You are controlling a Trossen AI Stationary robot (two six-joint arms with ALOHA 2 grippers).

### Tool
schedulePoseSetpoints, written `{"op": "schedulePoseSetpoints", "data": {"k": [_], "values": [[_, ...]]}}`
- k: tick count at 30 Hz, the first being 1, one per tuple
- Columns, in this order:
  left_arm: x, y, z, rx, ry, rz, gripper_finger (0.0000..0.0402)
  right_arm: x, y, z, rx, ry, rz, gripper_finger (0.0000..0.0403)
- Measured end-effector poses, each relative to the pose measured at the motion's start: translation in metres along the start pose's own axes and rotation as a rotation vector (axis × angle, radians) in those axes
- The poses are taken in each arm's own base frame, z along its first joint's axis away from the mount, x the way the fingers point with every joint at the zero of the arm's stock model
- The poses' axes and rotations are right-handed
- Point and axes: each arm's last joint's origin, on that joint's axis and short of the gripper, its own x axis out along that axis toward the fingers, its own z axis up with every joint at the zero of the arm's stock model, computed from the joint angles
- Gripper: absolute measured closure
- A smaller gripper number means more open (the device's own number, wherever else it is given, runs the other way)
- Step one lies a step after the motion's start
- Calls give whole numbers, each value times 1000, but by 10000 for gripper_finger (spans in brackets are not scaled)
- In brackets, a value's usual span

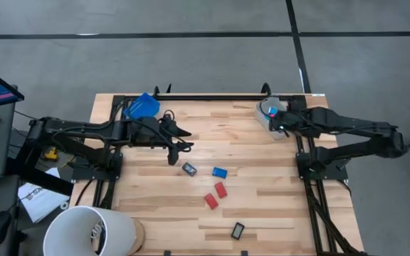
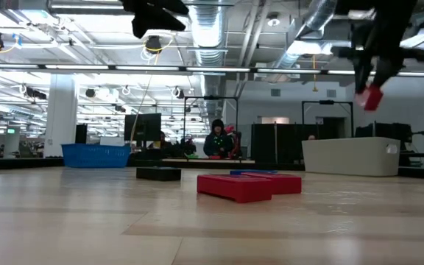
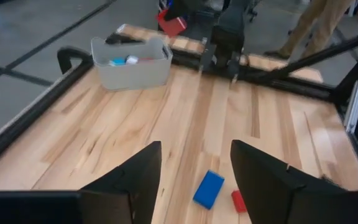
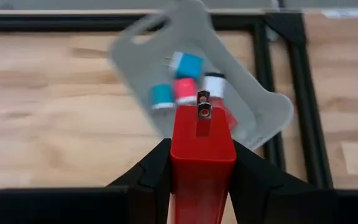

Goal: Pick & Place Office items
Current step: Put the red charger into the gray bin

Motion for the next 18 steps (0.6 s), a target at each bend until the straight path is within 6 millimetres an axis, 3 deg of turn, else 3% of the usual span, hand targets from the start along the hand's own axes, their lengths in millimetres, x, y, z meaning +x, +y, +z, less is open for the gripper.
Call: {"op": "schedulePoseSetpoints", "data": {"k": [5,10,18], "values": [[2,-1,-1,-12,6,0,223,40,1,-1,125,13,-89,292],[0,-9,-2,-12,6,-29,229,71,1,-1,350,-27,-65,292],[-3,-21,-5,-19,14,-73,240,90,-9,-1,506,-78,-123,292]]}}
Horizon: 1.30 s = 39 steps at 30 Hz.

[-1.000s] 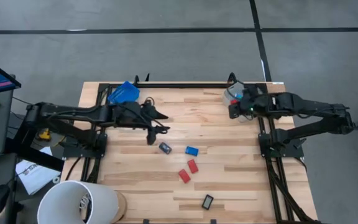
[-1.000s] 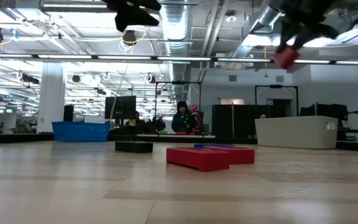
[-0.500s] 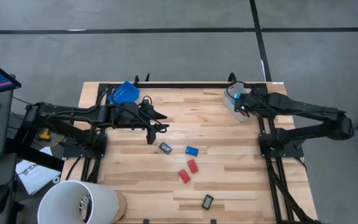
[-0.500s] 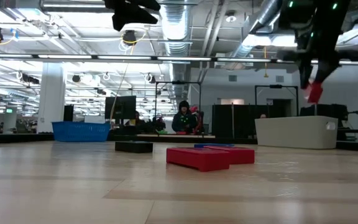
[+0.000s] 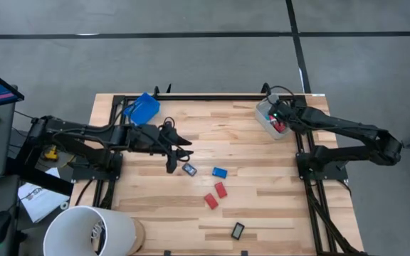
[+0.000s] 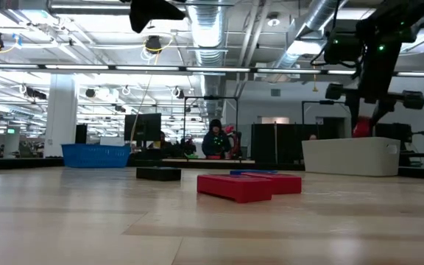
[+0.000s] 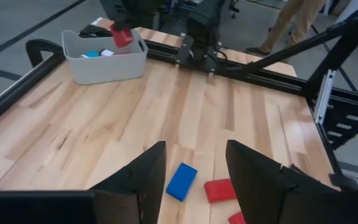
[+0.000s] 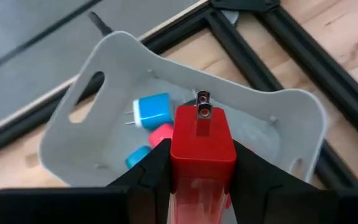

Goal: Pick & Place Office items
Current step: Put the red charger into the gray bin, then put the top black clock into the blue bin

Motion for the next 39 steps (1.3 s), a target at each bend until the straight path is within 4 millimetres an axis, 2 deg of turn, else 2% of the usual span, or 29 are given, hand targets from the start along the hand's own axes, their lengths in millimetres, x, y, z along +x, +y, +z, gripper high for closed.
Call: {"op": "schedulePoseSetpoints", "data": {"k": [11,18,23,26,34,39], "values": [[0,0,0,-16,0,-2,244,3,2,6,81,-63,4,292],[0,0,0,-23,1,-4,244,6,3,12,55,-82,7,289],[-1,-3,-1,-19,2,-15,244,6,4,12,52,-84,15,234],[-1,-6,-2,-15,4,-25,244,6,4,12,50,-90,15,219],[-2,-7,-2,-34,11,-28,244,-1,8,6,28,-90,70,244],[-3,-8,-12,-15,97,-11,244,-29,21,-12,-169,-28,328,268]]}}
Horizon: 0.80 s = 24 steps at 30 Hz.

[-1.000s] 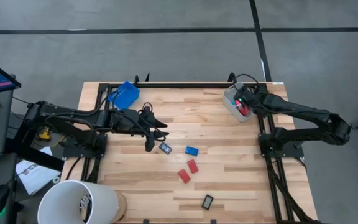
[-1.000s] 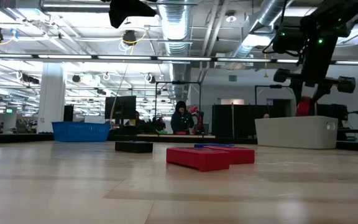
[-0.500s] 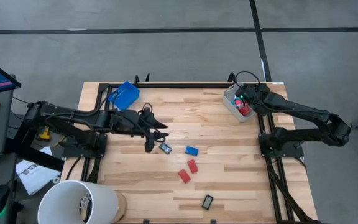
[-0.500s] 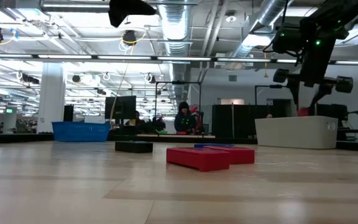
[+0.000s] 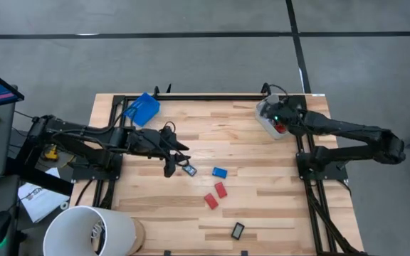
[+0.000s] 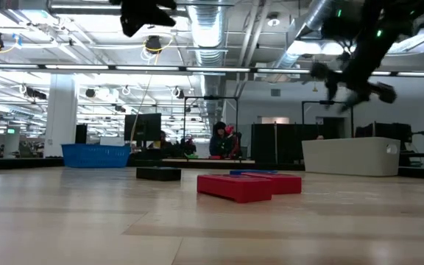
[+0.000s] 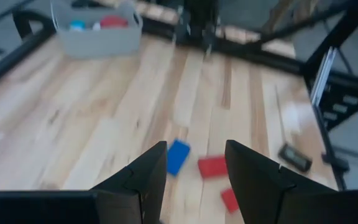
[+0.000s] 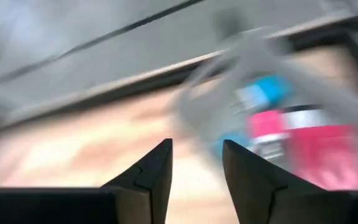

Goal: Pick & Place Office items
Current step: Put the top black clock into the blue bin

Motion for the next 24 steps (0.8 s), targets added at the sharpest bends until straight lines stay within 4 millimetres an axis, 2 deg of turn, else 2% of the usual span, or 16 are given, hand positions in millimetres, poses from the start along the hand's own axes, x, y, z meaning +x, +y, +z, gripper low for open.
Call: {"op": "schedulePoseSetpoints", "data": {"k": [3,8,12,17,24], "values": [[-1,-3,-7,0,63,2,244,-21,14,-14,-137,68,199,280],[-4,-12,-21,39,146,-15,244,-58,26,-33,-212,114,466,289],[2,-13,-45,105,219,-34,235,-80,29,-42,-269,134,616,290],[13,-8,-75,273,256,-127,194,-97,29,-47,-289,156,719,290],[32,13,-94,377,223,-111,112,-112,31,-54,-350,154,833,278]]}}
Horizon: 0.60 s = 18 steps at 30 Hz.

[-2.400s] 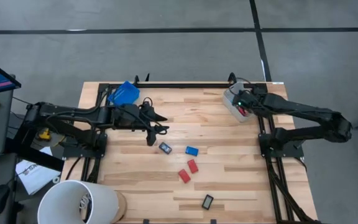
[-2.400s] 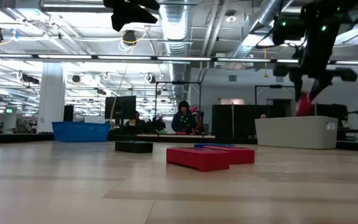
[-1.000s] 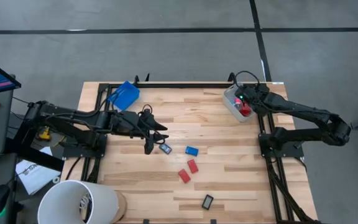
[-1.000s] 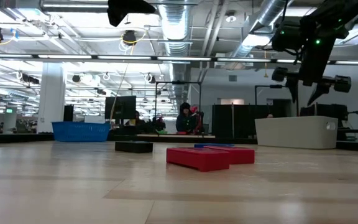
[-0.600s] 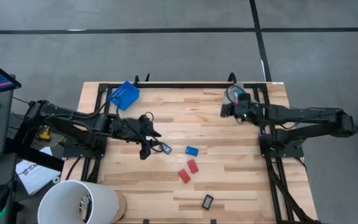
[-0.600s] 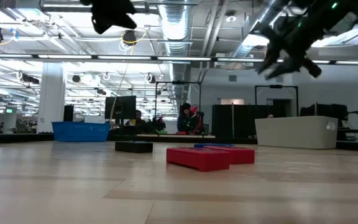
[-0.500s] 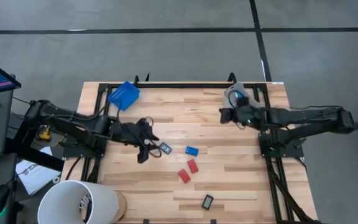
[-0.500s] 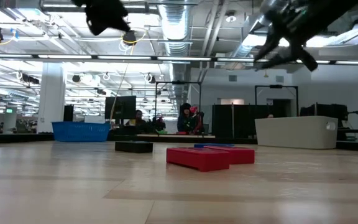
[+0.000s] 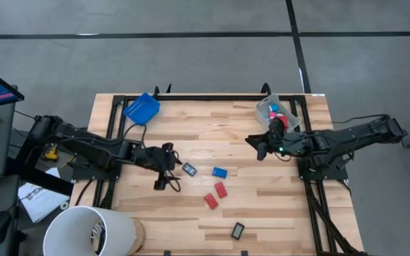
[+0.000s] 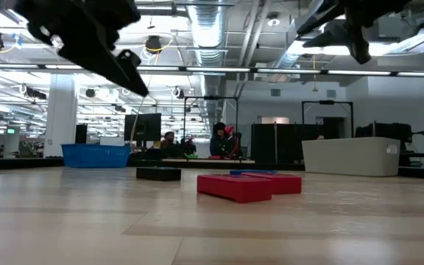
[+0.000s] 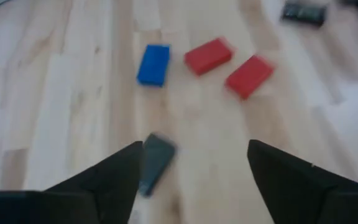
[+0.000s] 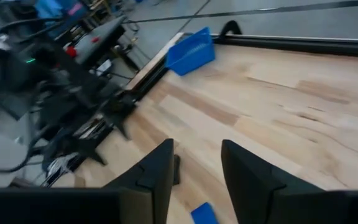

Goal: Pick & Place Office items
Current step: Put the top black clock into the blue bin

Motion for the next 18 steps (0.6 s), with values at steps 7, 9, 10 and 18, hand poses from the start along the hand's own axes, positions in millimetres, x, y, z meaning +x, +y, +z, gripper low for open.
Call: {"op": "schedulePoseSetpoints", "data": {"k": [7,9,10,18], "values": [[32,19,-14,88,73,-68,88,-5,9,-4,-8,5,66,221],[42,24,-21,110,121,-79,93,-6,11,-4,-1,1,84,207],[47,27,-25,117,145,-76,96,-7,12,-4,3,-2,94,201],[69,41,-35,223,170,-62,112,-12,24,-2,8,-39,196,189]]}}
